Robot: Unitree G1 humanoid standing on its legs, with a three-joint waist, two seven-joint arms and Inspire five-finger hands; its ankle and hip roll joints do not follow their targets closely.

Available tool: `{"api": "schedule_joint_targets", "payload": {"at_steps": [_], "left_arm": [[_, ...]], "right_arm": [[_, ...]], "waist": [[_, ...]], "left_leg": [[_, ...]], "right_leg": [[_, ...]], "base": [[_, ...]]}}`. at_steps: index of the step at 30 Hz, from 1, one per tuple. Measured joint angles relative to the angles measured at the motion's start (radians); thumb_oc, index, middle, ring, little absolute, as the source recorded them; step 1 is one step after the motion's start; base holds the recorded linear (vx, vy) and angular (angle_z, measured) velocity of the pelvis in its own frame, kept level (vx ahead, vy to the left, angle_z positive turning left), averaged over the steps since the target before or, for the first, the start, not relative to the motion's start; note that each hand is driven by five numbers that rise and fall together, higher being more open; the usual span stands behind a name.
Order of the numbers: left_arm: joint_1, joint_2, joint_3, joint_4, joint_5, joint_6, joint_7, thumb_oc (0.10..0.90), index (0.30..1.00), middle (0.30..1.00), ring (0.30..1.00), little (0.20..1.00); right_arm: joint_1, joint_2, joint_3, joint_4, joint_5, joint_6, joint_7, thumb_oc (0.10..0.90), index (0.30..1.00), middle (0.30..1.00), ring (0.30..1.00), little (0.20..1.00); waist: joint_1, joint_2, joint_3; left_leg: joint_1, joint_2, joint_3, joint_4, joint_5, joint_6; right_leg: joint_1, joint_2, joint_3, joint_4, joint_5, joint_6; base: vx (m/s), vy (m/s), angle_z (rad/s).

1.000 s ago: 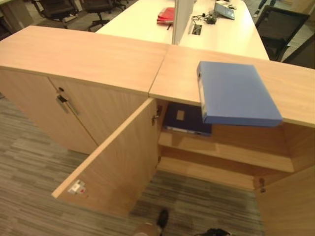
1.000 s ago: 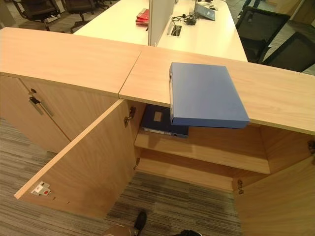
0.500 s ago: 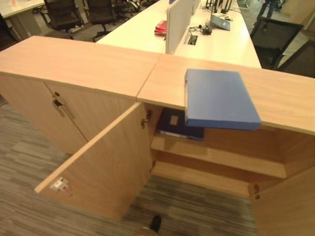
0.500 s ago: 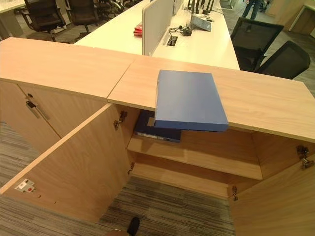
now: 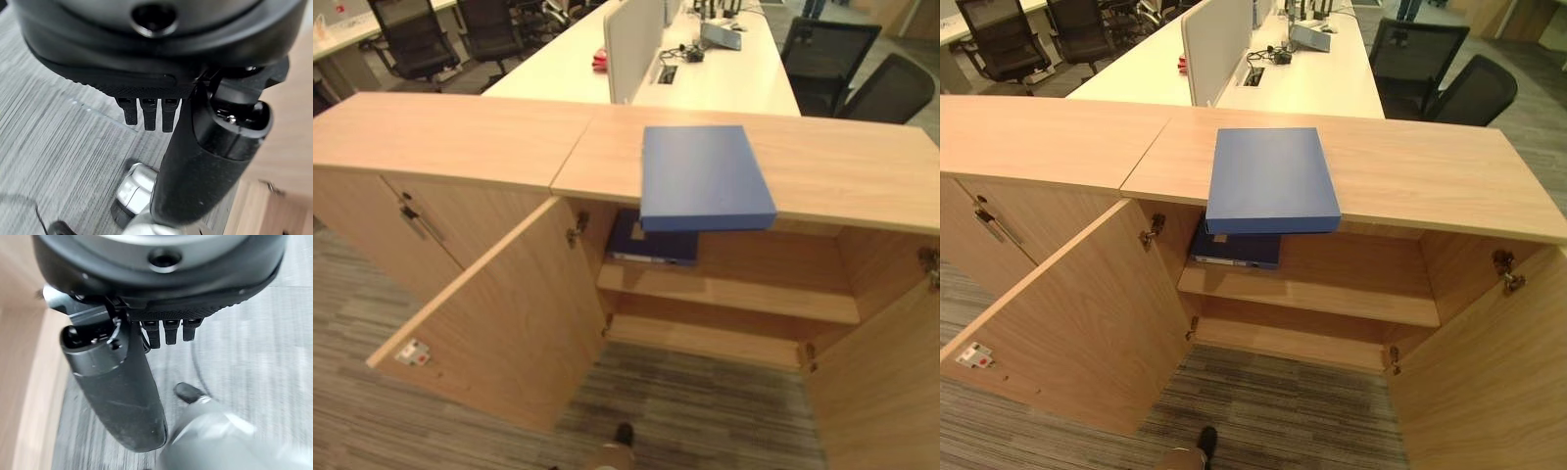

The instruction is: Put the empty folder in the office cabinet

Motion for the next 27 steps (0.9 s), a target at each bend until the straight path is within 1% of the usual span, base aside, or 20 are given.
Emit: {"api": "schedule_joint_targets", "payload": {"at_steps": [1,2,3,5,8,10,11,12,13,14,15,16,17,18,19,21,22,24,25,27], "left_arm": [[-0.01,0.008,-0.001,-0.022,0.002,0.0,-0.009,0.8,0.9,0.9,0.9,0.9],[-0.012,0.022,-0.012,-0.07,0.002,0.011,-0.015,0.8,0.9,0.9,0.9,0.9],[0.014,0.067,-0.054,-0.186,0.005,0.025,-0.039,0.8,0.9,0.9,0.9,0.9],[0.01,0.117,-0.063,-0.285,0.018,0.008,-0.091,0.8,0.9,0.9,0.9,0.9],[-0.001,0.16,-0.084,-0.362,0.053,0.014,-0.133,0.8,0.9,0.9,0.9,0.9],[0.003,0.157,-0.088,-0.368,0.061,0.014,-0.151,0.8,0.9,0.9,0.9,0.9],[0.002,0.157,-0.101,-0.376,0.079,0.026,-0.174,0.8,0.9,0.9,0.9,0.9],[0.006,0.156,-0.115,-0.384,0.081,0.036,-0.184,0.8,0.9,0.9,0.9,0.9],[0.011,0.154,-0.143,-0.383,0.083,0.041,-0.211,0.8,0.9,0.9,0.9,0.9],[0.012,0.154,-0.157,-0.383,0.083,0.042,-0.219,0.8,0.9,0.9,0.9,0.9],[0.012,0.159,-0.177,-0.387,0.085,0.044,-0.22,0.8,0.9,0.9,0.9,0.9],[0.024,0.165,-0.182,-0.399,0.092,0.049,-0.22,0.8,0.9,0.9,0.9,0.9],[0.039,0.178,-0.178,-0.431,0.094,0.054,-0.215,0.8,0.9,0.9,0.9,0.9],[0.056,0.209,-0.172,-0.485,0.113,0.057,-0.216,0.8,0.9,0.9,0.9,0.9],[0.055,0.222,-0.169,-0.502,0.117,0.057,-0.215,0.8,0.9,0.9,0.9,0.9],[0.074,0.24,-0.136,-0.546,0.122,0.057,-0.214,0.8,0.9,0.9,0.9,0.9],[0.079,0.237,-0.113,-0.552,0.123,0.057,-0.208,0.8,0.9,0.9,0.9,0.9],[0.089,0.221,-0.09,-0.56,0.13,0.056,-0.198,0.8,0.9,0.9,0.9,0.9],[0.104,0.222,-0.085,-0.589,0.128,0.057,-0.184,0.8,0.9,0.9,0.9,0.9],[0.118,0.221,-0.082,-0.614,0.119,0.057,-0.17,0.8,0.9,0.9,0.9,0.9]], "right_arm": [[0.003,0.0,-0.001,-0.003,0.0,0.0,-0.003,0.8,0.9,0.9,0.9,0.9],[0.001,0.003,-0.011,-0.008,0.0,0.004,-0.003,0.8,0.9,0.9,0.9,0.9],[-0.006,0.005,-0.013,-0.024,-0.002,0.008,-0.001,0.8,0.9,0.9,0.9,0.9],[-0.022,0.02,-0.026,-0.042,-0.035,0.01,0.005,0.8,0.9,0.9,0.9,0.9],[-0.025,0.049,-0.032,-0.045,-0.057,0.017,0.021,0.8,0.9,0.9,0.9,0.9],[-0.027,0.055,-0.033,-0.049,-0.077,0.017,0.026,0.8,0.9,0.9,0.9,0.9],[-0.031,0.056,-0.041,-0.046,-0.08,0.018,0.028,0.8,0.9,0.9,0.9,0.9],[-0.036,0.051,-0.057,-0.045,-0.08,0.02,0.03,0.8,0.9,0.9,0.9,0.9],[-0.031,0.04,-0.08,-0.037,-0.08,0.022,0.031,0.8,0.9,0.9,0.9,0.9],[-0.032,0.035,-0.089,-0.033,-0.077,0.022,0.031,0.8,0.9,0.9,0.9,0.9],[-0.038,0.03,-0.106,-0.034,-0.073,0.021,0.031,0.8,0.9,0.9,0.9,0.9],[-0.041,0.027,-0.118,-0.047,-0.065,0.018,0.031,0.8,0.9,0.9,0.9,0.9],[-0.049,0.027,-0.118,-0.054,-0.065,0.02,0.032,0.8,0.9,0.9,0.9,0.9],[-0.064,0.035,-0.112,-0.055,-0.065,0.021,0.035,0.8,0.9,0.9,0.9,0.9],[-0.069,0.039,-0.113,-0.057,-0.065,0.021,0.035,0.8,0.9,0.9,0.9,0.9],[-0.068,0.059,-0.118,-0.076,-0.064,0.019,0.035,0.8,0.9,0.9,0.9,0.9],[-0.068,0.075,-0.117,-0.078,-0.057,0.02,0.032,0.8,0.9,0.9,0.9,0.9],[-0.052,0.088,-0.117,-0.074,-0.049,0.022,0.031,0.8,0.9,0.9,0.9,0.9],[-0.039,0.103,-0.115,-0.077,-0.029,0.021,0.031,0.8,0.9,0.9,0.9,0.9],[-0.02,0.12,-0.113,-0.077,-0.016,0.02,0.031,0.8,0.9,0.9,0.9,0.9]], "waist": [[-0.01,-0.001,0.005],[-0.023,0.005,0.003],[-0.018,-0.002,0.007],[-0.026,-0.014,0.008],[-0.04,-0.029,0.004],[-0.044,-0.025,0.001],[-0.051,-0.022,-0.001],[-0.053,-0.013,0.003],[-0.071,0.013,0.001],[-0.079,0.024,0.004],[-0.08,0.039,0.011],[-0.083,0.038,0.014],[-0.08,0.026,0.012],[-0.071,0.015,0.016],[-0.074,0.007,0.013],[-0.074,-0.005,0.013],[-0.072,-0.026,0.007],[-0.068,-0.029,0.002],[-0.066,-0.032,0.001],[-0.068,-0.043,-0.009]], "left_leg": [[0.008,-0.007,0.006,-0.036,0.025,0.041],[0.016,-0.013,0.015,-0.061,0.038,0.035],[0.025,-0.015,0.03,-0.1,0.054,0.051],[0.04,-0.024,0.037,-0.128,0.071,0.062],[0.092,-0.033,0.047,-0.189,0.083,0.057],[0.11,-0.034,0.047,-0.212,0.092,0.062],[0.117,-0.046,0.051,-0.22,0.091,0.065],[0.124,-0.042,0.05,-0.224,0.098,0.076],[0.142,-0.046,0.038,-0.234,0.105,0.093],[0.153,-0.045,0.032,-0.234,0.101,0.098],[0.17,-0.042,0.035,-0.234,0.102,0.112],[0.185,-0.05,0.041,-0.234,0.08,0.119],[0.185,-0.06,0.053,-0.235,0.077,0.12],[0.177,-0.063,0.061,-0.238,0.077,0.121],[0.175,-0.062,0.058,-0.238,0.078,0.119],[0.166,-0.057,0.06,-0.239,0.083,0.111],[0.172,-0.059,0.064,-0.239,0.083,0.11],[0.176,-0.057,0.063,-0.239,0.078,0.099],[0.187,-0.042,0.064,-0.239,0.071,0.083],[0.191,-0.024,0.063,-0.239,0.063,0.064]], "right_leg": [[-0.014,-0.004,0.003,0.011,0.001,0.011],[-0.022,-0.012,0.008,0.01,0.005,0.006],[-0.024,-0.011,0.022,-0.015,0.024,0.026],[-0.015,-0.015,0.036,-0.05,0.048,0.037],[0.026,-0.019,0.034,-0.105,0.08,0.047],[0.038,-0.02,0.035,-0.107,0.083,0.054],[0.038,-0.039,0.035,-0.097,0.09,0.065],[0.028,-0.044,0.039,-0.052,0.079,0.071],[-0.002,-0.061,0.039,0.046,0.07,0.072],[-0.017,-0.07,0.05,0.102,0.069,0.073],[-0.053,-0.088,0.064,0.196,0.061,0.07],[-0.097,-0.127,0.064,0.271,0.027,0.051],[-0.113,-0.143,0.055,0.241,0.023,0.047],[-0.128,-0.155,0.057,0.159,0.03,0.043],[-0.143,-0.144,0.057,0.123,0.037,0.048],[-0.149,-0.102,0.104,0.014,0.057,0.081],[-0.135,-0.092,0.102,-0.021,0.085,0.061],[-0.122,-0.08,0.109,-0.056,0.122,0.063],[-0.101,-0.058,0.109,-0.103,0.171,0.058],[-0.067,-0.031,0.108,-0.166,0.227,0.051]], "base": [[-0.01,0.059,-0.21],[0.04,0.079,-0.18],[0.04,0.042,-0.27],[0.07,0.045,-0.22],[0.07,0.108,-0.08],[0.03,0.163,-0.06],[0.0,0.213,-0.03],[-0.01,0.182,0.1],[-0.01,0.097,0.17],[0.0,0.014,0.15],[0.04,-0.094,0.0],[0.05,-0.097,-0.12],[0.08,-0.177,-0.19],[0.06,-0.131,-0.14],[0.06,-0.128,-0.03],[0.09,-0.086,0.04],[0.15,-0.144,0.05],[0.12,-0.14,0.0],[0.1,-0.134,-0.12],[0.12,-0.166,-0.09]]}}
